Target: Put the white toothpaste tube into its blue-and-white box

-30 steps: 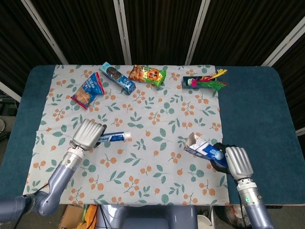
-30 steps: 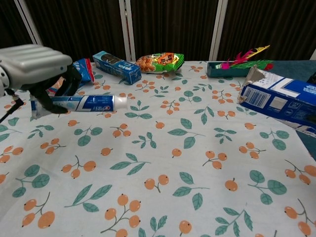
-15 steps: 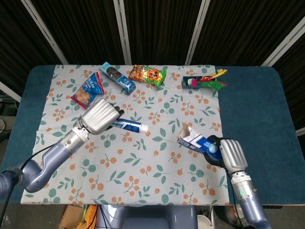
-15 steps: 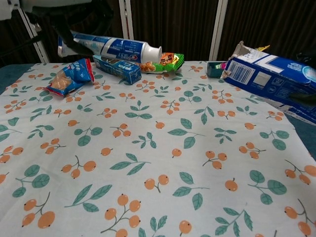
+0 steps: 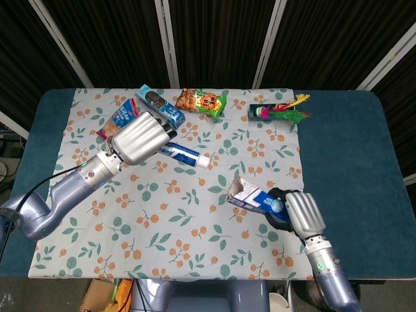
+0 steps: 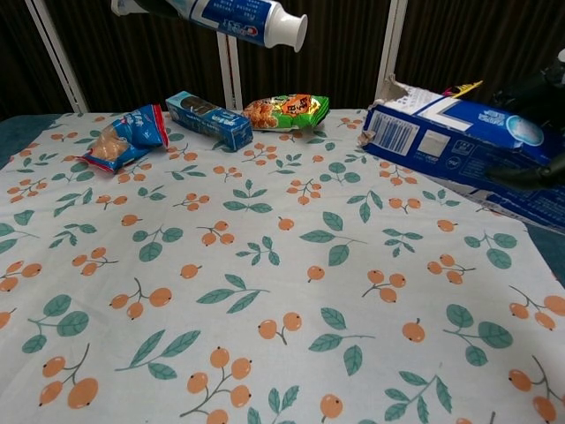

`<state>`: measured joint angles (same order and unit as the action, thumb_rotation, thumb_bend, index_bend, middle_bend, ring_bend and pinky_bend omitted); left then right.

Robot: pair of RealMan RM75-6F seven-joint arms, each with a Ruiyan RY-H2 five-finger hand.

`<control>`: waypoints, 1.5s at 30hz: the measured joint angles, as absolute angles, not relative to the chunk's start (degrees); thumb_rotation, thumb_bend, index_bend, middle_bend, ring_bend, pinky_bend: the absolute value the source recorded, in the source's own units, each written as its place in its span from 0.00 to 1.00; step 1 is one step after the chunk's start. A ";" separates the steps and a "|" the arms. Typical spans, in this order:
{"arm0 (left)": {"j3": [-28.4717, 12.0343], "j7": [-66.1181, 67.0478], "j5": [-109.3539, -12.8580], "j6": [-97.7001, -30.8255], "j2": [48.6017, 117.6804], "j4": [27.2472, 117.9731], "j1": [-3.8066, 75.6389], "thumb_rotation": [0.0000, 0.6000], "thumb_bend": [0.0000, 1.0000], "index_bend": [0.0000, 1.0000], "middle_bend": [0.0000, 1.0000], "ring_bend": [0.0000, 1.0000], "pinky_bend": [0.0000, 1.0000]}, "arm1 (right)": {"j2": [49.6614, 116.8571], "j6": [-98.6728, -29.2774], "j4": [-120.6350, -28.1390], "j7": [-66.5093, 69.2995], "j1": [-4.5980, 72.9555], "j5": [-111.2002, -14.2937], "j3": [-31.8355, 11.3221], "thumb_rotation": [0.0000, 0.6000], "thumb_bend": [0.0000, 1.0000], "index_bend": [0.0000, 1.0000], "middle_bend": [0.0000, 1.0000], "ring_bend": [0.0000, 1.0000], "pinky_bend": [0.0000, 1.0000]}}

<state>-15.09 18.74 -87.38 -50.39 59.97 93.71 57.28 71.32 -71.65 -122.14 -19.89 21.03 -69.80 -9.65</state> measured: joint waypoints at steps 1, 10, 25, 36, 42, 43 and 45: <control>-14.93 18.74 -87.44 -50.42 59.89 93.93 57.23 1.00 0.56 0.71 0.81 0.73 0.83 | 71.44 -71.74 -122.49 -20.28 21.12 -69.82 -9.62 1.00 0.37 0.57 0.60 0.57 0.50; -14.14 19.68 -87.29 -51.22 61.04 95.98 56.99 1.00 0.56 0.72 0.81 0.73 0.83 | 72.71 -72.86 -124.07 -23.63 21.58 -68.12 -8.92 1.00 0.37 0.57 0.60 0.57 0.50; -13.51 22.29 -86.86 -50.28 62.75 97.97 58.20 1.00 0.56 0.72 0.81 0.73 0.83 | 71.90 -73.13 -123.23 -21.45 21.67 -66.19 -9.18 1.00 0.37 0.57 0.60 0.57 0.50; -12.99 25.52 -85.54 -49.15 65.44 97.23 59.38 1.00 0.56 0.72 0.82 0.74 0.84 | 70.09 -73.36 -123.95 -19.46 21.23 -67.59 -8.71 1.00 0.37 0.57 0.60 0.57 0.50; -13.17 27.08 -84.21 -48.99 66.82 96.59 59.95 1.00 0.56 0.72 0.82 0.74 0.84 | 69.39 -73.38 -124.30 -18.21 20.81 -68.99 -8.03 1.00 0.37 0.57 0.60 0.57 0.50; -13.30 27.39 -83.86 -49.06 67.07 96.46 60.05 1.00 0.56 0.72 0.82 0.74 0.84 | 69.27 -73.41 -124.35 -18.01 20.73 -69.21 -7.95 1.00 0.37 0.57 0.60 0.57 0.50; -13.51 27.72 -83.41 -49.14 67.37 96.29 60.20 1.00 0.56 0.72 0.82 0.74 0.84 | 69.15 -73.43 -124.40 -17.80 20.66 -69.40 -7.87 1.00 0.37 0.57 0.60 0.57 0.50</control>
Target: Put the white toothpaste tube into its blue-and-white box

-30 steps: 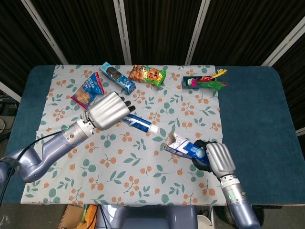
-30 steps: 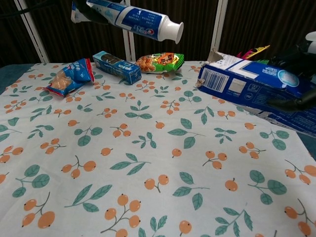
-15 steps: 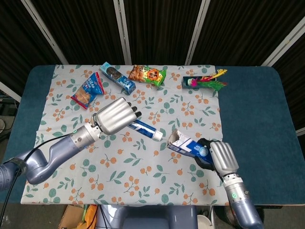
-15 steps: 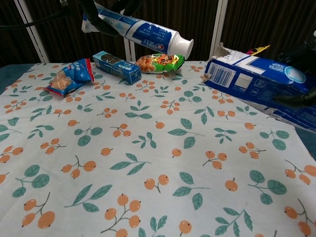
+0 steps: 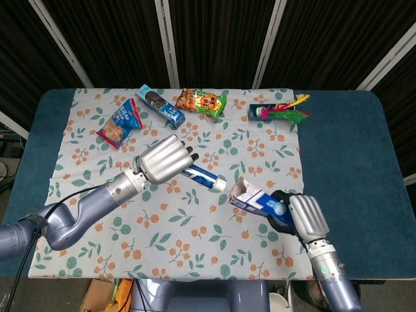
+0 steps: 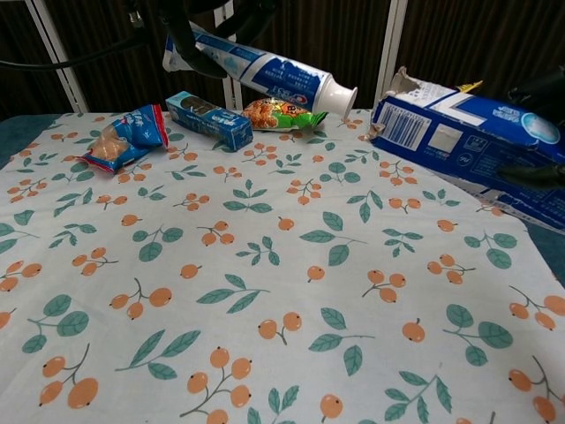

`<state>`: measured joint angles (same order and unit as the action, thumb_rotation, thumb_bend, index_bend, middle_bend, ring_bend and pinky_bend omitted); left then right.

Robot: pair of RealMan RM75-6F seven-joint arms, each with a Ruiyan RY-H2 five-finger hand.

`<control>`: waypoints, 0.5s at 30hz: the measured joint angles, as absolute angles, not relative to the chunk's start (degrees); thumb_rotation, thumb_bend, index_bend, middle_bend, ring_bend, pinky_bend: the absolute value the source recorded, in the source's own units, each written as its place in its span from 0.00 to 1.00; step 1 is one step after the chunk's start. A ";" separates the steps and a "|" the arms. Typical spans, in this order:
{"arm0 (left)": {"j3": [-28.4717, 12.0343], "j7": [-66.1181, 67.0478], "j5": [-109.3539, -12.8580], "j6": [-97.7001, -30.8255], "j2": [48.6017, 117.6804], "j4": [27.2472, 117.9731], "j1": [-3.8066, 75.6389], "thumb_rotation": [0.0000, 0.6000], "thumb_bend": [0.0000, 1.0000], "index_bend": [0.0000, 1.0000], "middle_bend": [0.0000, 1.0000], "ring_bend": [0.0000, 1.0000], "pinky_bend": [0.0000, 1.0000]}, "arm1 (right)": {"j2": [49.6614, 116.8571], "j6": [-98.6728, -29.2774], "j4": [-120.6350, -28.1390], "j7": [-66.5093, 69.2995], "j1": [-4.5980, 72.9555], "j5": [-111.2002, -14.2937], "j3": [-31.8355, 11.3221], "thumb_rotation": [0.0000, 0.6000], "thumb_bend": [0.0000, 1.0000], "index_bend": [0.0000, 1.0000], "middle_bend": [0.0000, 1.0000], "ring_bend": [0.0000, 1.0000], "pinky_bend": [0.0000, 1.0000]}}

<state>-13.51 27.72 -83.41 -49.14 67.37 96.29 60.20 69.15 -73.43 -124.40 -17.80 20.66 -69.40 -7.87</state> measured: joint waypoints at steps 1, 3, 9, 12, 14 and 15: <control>-13.62 27.90 -83.13 -49.15 67.53 96.21 60.30 1.00 0.56 0.72 0.82 0.74 0.84 | 69.01 -73.44 -124.45 -17.60 20.59 -69.55 -7.79 1.00 0.37 0.57 0.60 0.57 0.50; -13.76 28.30 -82.67 -49.09 67.85 96.12 60.52 1.00 0.56 0.72 0.82 0.74 0.84 | 68.60 -73.44 -124.57 -17.01 20.41 -70.05 -7.58 1.00 0.37 0.57 0.60 0.57 0.50; -14.30 29.73 -81.55 -49.52 69.38 96.21 61.24 1.00 0.56 0.72 0.82 0.74 0.84 | 68.08 -73.25 -124.63 -16.26 20.14 -70.93 -6.95 1.00 0.37 0.57 0.60 0.57 0.50; -14.63 30.26 -80.94 -49.73 70.07 96.35 61.64 1.00 0.56 0.72 0.82 0.74 0.84 | 67.99 -73.11 -124.57 -16.13 20.07 -71.08 -6.70 1.00 0.37 0.57 0.60 0.57 0.50; -14.87 30.75 -80.52 -49.78 70.46 96.44 61.97 1.00 0.56 0.72 0.82 0.74 0.84 | 67.94 -72.98 -124.56 -16.09 20.06 -71.09 -6.56 1.00 0.37 0.57 0.60 0.57 0.50; -14.99 30.97 -80.29 -49.82 70.66 96.47 62.12 1.00 0.56 0.72 0.82 0.74 0.84 | 67.92 -72.93 -124.56 -16.05 20.06 -71.12 -6.50 1.00 0.37 0.57 0.60 0.57 0.50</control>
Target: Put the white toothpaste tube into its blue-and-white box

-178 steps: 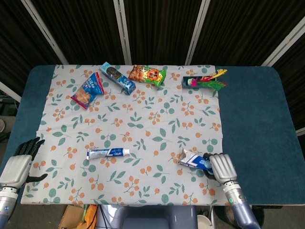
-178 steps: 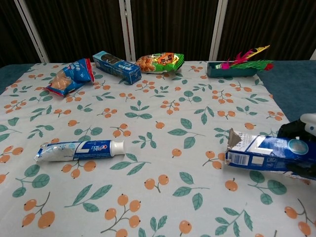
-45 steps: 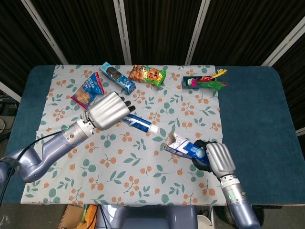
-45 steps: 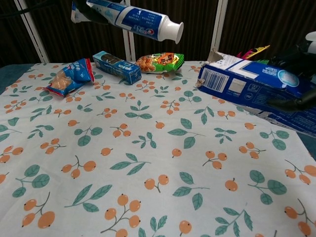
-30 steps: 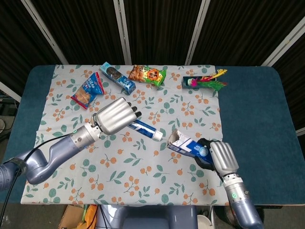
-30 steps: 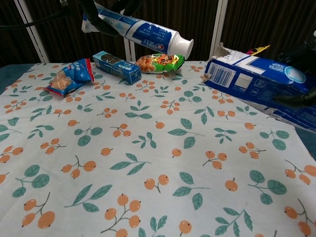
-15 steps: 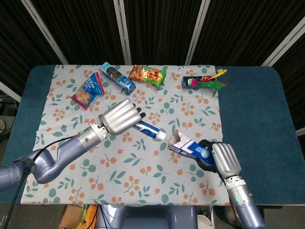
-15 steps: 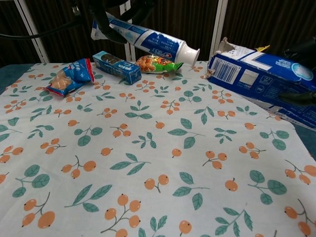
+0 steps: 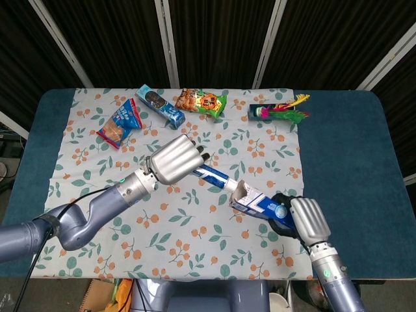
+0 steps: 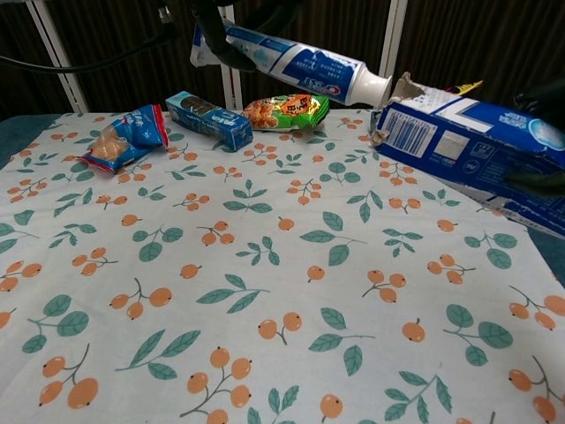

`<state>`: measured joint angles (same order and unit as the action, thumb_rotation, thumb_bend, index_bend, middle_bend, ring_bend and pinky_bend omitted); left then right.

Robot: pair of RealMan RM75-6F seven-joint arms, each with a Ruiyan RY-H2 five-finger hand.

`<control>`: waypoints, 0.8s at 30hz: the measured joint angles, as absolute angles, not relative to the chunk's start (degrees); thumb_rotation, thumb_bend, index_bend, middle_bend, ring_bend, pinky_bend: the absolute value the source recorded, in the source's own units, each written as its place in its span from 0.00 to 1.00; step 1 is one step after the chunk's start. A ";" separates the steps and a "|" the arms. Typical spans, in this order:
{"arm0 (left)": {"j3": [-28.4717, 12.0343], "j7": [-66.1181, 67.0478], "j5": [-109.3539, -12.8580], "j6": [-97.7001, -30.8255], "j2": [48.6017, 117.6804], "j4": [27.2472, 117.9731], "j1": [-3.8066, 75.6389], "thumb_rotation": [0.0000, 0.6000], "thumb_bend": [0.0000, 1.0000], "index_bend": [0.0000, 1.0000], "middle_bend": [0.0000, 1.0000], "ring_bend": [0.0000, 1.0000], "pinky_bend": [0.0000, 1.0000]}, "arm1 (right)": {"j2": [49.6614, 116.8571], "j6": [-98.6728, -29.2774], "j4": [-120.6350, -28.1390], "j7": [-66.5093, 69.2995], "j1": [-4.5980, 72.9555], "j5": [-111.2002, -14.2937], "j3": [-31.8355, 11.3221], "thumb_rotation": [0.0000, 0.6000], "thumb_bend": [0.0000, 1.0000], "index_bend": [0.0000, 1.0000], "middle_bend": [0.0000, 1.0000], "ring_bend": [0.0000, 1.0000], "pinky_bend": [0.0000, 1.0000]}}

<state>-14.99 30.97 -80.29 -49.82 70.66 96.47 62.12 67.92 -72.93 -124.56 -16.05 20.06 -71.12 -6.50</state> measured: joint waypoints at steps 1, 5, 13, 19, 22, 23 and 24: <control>-15.12 31.30 -79.95 -49.84 70.91 96.52 62.32 1.00 0.56 0.72 0.82 0.74 0.84 | 67.91 -72.90 -124.56 -16.00 20.06 -71.16 -6.46 1.00 0.37 0.57 0.60 0.57 0.50; -15.29 32.40 -79.06 -49.67 71.60 96.73 62.95 1.00 0.56 0.72 0.82 0.74 0.84 | 67.99 -72.78 -124.60 -15.95 20.11 -71.14 -6.40 1.00 0.37 0.57 0.60 0.57 0.50; -15.19 34.21 -77.64 -49.74 72.65 97.24 63.75 1.00 0.56 0.72 0.82 0.74 0.84 | 67.97 -72.90 -125.11 -16.47 20.53 -70.68 -7.06 1.00 0.37 0.57 0.60 0.57 0.50; -14.93 34.21 -77.47 -49.90 71.96 97.52 63.76 1.00 0.56 0.72 0.82 0.74 0.84 | 67.68 -72.82 -125.09 -16.02 20.63 -69.42 -7.44 1.00 0.37 0.57 0.60 0.57 0.51; -14.58 34.15 -77.85 -49.86 71.68 97.70 63.73 1.00 0.56 0.72 0.82 0.74 0.84 | 67.73 -72.72 -124.95 -15.81 20.63 -69.02 -7.42 1.00 0.37 0.57 0.60 0.57 0.52; -14.49 34.08 -78.04 -49.90 71.60 97.76 63.72 1.00 0.56 0.72 0.82 0.74 0.84 | 67.76 -72.71 -124.90 -15.76 20.63 -68.93 -7.42 1.00 0.37 0.57 0.60 0.57 0.52; -14.42 33.98 -78.19 -49.94 71.51 97.80 63.71 1.00 0.56 0.72 0.82 0.74 0.84 | 67.80 -72.70 -124.84 -15.71 20.64 -68.83 -7.43 1.00 0.37 0.57 0.60 0.57 0.52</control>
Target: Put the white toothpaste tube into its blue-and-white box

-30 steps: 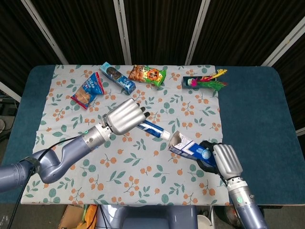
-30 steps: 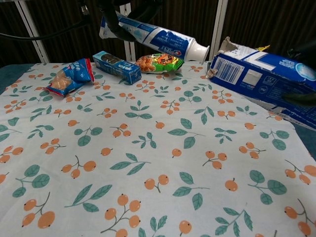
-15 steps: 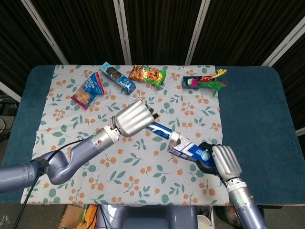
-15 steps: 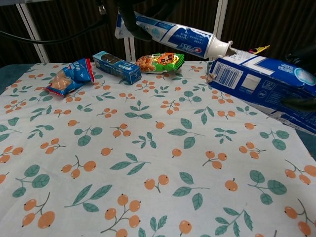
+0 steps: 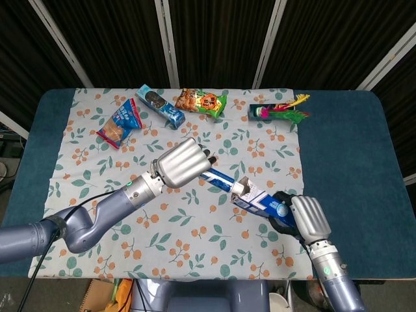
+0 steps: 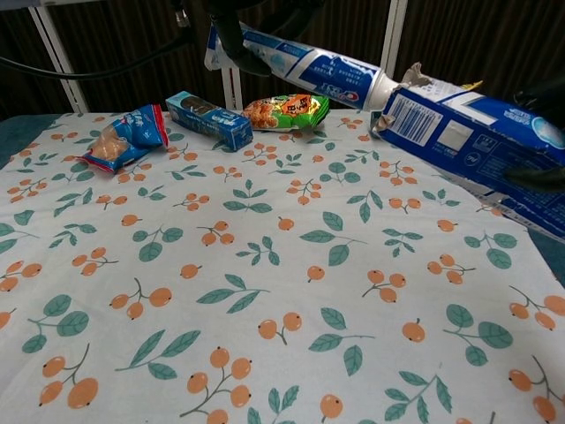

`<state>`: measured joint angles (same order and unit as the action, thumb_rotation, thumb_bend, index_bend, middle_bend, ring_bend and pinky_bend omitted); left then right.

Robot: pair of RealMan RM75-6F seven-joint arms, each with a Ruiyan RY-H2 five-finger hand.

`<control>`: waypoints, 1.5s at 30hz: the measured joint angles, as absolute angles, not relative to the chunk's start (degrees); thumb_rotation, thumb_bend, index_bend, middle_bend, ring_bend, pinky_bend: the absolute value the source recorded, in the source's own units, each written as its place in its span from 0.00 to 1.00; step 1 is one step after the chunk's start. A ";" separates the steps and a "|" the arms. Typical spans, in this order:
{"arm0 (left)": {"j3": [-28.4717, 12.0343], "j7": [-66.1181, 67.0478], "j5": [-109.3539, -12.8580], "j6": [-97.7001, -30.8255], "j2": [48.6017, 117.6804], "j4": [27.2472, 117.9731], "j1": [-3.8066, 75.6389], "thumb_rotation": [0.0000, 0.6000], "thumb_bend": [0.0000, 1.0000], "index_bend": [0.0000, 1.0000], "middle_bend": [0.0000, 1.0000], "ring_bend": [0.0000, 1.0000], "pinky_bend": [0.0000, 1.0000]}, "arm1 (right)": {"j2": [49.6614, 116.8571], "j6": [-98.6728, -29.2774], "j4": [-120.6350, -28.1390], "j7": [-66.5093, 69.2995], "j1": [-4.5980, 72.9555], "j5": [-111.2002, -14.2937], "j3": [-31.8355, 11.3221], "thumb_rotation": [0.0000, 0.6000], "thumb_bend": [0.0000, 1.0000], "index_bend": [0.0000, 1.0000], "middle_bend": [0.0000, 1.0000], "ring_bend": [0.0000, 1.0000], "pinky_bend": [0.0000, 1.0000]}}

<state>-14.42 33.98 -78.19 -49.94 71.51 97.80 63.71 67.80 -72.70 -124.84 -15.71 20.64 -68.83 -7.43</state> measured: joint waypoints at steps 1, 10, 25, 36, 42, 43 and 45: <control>-14.33 33.81 -78.33 -49.95 71.41 97.80 63.71 1.00 0.56 0.72 0.82 0.74 0.84 | 67.82 -72.69 -124.82 -15.68 20.66 -68.76 -7.45 1.00 0.37 0.57 0.60 0.57 0.52; -14.19 34.58 -79.19 -49.27 72.23 96.41 65.17 1.00 0.56 0.72 0.82 0.74 0.84 | 68.29 -72.32 -125.04 -16.03 21.43 -67.88 -8.08 1.00 0.37 0.57 0.60 0.57 0.52; -14.59 36.06 -80.05 -47.73 73.49 92.58 68.15 1.00 0.55 0.70 0.78 0.72 0.83 | 70.04 -70.44 -125.96 -16.95 26.04 -58.81 -13.26 1.00 0.37 0.57 0.60 0.57 0.52; -16.86 36.26 -83.06 -49.36 76.18 88.63 71.58 1.00 0.46 0.59 0.60 0.54 0.67 | 74.13 -72.57 -126.11 -11.97 27.17 -54.44 -17.00 1.00 0.37 0.57 0.60 0.57 0.52; -17.72 36.30 -85.34 -50.41 76.77 87.84 73.10 1.00 0.33 0.45 0.41 0.36 0.45 | 75.45 -74.12 -125.84 -6.80 26.35 -54.43 -18.61 1.00 0.37 0.57 0.60 0.57 0.52; -17.88 36.28 -86.05 -50.63 76.73 87.64 73.47 1.00 0.29 0.42 0.37 0.33 0.42 | 75.68 -74.40 -125.76 -5.77 26.14 -54.57 -18.85 1.00 0.37 0.57 0.60 0.57 0.52; -18.17 36.30 -87.14 -50.91 76.49 87.35 74.11 1.00 0.25 0.39 0.33 0.29 0.39 | 76.27 -75.13 -125.52 -3.48 25.62 -55.01 -19.38 1.00 0.37 0.57 0.60 0.57 0.52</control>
